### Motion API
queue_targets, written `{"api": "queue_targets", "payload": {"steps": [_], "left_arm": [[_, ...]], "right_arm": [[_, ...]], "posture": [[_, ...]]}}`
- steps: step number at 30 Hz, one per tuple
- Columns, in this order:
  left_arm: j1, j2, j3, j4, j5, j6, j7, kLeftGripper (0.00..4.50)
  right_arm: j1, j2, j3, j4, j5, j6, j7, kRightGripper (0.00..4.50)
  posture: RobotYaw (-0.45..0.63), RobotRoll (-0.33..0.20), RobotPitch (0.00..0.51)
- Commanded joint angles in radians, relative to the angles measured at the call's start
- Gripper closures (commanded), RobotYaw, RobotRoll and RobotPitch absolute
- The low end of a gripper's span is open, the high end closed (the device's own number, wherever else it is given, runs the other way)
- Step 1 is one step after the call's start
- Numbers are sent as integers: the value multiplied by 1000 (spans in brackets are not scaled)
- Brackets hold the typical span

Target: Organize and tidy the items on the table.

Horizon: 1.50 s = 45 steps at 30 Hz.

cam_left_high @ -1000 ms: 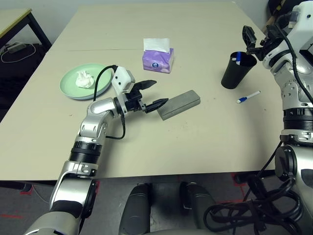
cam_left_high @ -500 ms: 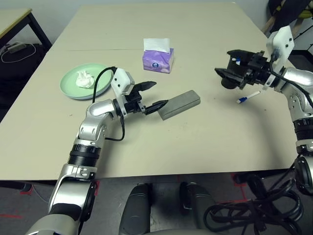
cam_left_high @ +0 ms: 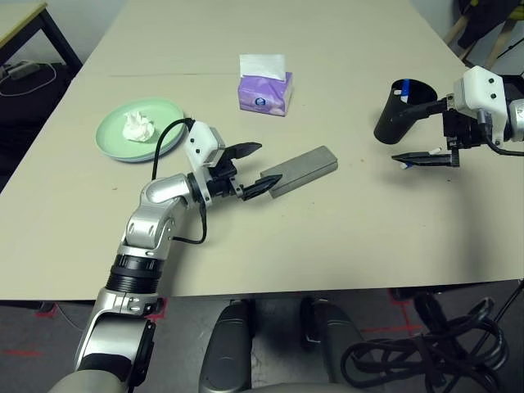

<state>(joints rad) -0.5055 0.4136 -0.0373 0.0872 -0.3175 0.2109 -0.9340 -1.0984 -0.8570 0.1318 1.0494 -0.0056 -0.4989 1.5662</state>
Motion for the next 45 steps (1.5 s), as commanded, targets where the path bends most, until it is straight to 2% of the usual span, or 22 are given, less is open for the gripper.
{"api": "queue_targets", "payload": {"steps": [1, 7, 13, 19, 27, 33, 45], "left_arm": [[13, -6, 5, -28, -16, 6, 11, 0], [20, -2, 7, -43, -20, 8, 20, 0], [31, 1, 7, -84, -30, 32, 32, 0], [36, -2, 7, -103, -33, 47, 41, 0], [46, -3, 9, -123, -33, 57, 56, 0], [51, 0, 15, -137, -34, 64, 67, 0], [54, 4, 20, -144, -34, 63, 78, 0]], "right_arm": [[-54, -42, 46, 73, -85, -115, 23, 26], [-112, -56, 95, 149, -194, -227, -32, 26], [-180, -85, 227, 197, -413, -326, -222, 26], [-233, -65, 286, 233, -509, -362, -314, 26], [-272, -31, 320, 253, -564, -392, -362, 26], [-290, -38, 364, 270, -635, -404, -433, 26], [-274, -29, 390, 288, -676, -414, -496, 26]], "posture": [[88, 0, 273], [87, 0, 295], [83, 0, 330], [95, 0, 349], [120, 0, 355], [129, 0, 353], [142, 0, 345]]}}
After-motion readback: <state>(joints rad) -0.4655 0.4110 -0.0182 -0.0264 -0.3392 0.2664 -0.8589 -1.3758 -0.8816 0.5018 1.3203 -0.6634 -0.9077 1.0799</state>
